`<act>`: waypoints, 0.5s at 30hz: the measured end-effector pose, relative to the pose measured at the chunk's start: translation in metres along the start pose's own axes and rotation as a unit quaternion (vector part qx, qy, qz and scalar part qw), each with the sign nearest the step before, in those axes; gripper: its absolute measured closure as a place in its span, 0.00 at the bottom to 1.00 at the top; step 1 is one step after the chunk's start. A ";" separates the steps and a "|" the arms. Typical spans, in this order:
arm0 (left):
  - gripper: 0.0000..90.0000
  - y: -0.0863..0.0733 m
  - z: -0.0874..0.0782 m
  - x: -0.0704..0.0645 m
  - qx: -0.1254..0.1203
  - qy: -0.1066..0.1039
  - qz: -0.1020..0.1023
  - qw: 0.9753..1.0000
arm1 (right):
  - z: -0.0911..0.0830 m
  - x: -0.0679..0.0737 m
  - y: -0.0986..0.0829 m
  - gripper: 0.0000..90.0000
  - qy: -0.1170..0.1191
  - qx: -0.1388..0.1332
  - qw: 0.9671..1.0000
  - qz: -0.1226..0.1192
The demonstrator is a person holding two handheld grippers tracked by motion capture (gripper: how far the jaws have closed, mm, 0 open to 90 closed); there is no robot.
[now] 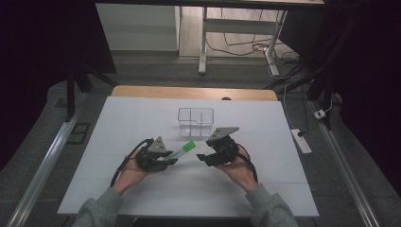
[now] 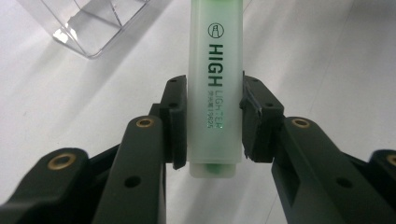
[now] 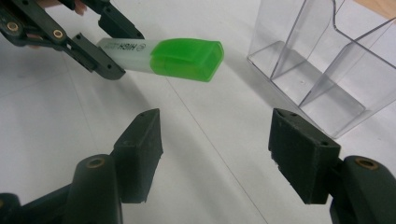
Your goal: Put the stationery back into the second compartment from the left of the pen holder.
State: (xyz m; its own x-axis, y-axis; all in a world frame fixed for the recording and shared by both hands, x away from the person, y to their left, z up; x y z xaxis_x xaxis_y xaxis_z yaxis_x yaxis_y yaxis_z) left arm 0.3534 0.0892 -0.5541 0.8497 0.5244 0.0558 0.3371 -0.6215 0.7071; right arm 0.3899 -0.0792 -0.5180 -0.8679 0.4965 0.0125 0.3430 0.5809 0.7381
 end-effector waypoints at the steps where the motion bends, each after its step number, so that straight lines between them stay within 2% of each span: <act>1: 0.72 0.001 0.000 -0.001 -0.003 0.001 0.001 1.000 | 0.000 0.000 0.000 0.38 0.000 -0.001 1.000 0.001; 15: 0.72 0.007 0.003 -0.008 -0.022 0.006 0.013 1.000 | 0.003 0.005 0.003 0.36 0.018 -0.013 0.999 0.023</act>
State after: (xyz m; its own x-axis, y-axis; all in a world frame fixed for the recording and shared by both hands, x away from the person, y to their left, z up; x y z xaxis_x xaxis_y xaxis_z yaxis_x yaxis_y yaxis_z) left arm 0.3501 0.0784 -0.5517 0.8527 0.5157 0.0836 0.2964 -0.6092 0.7355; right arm 0.3880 -0.0730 -0.5178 -0.8640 0.4986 0.0697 0.3727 0.5406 0.7542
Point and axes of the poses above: each handheld gripper's, and its own axes: z roughly forward along the jaws, y roughly out of its top, x roughly to its left, the point moved 8 cm from there along z, roughly forward along the jaws, and after that the axes turned 2 degrees about z, right-handed, at the moved point
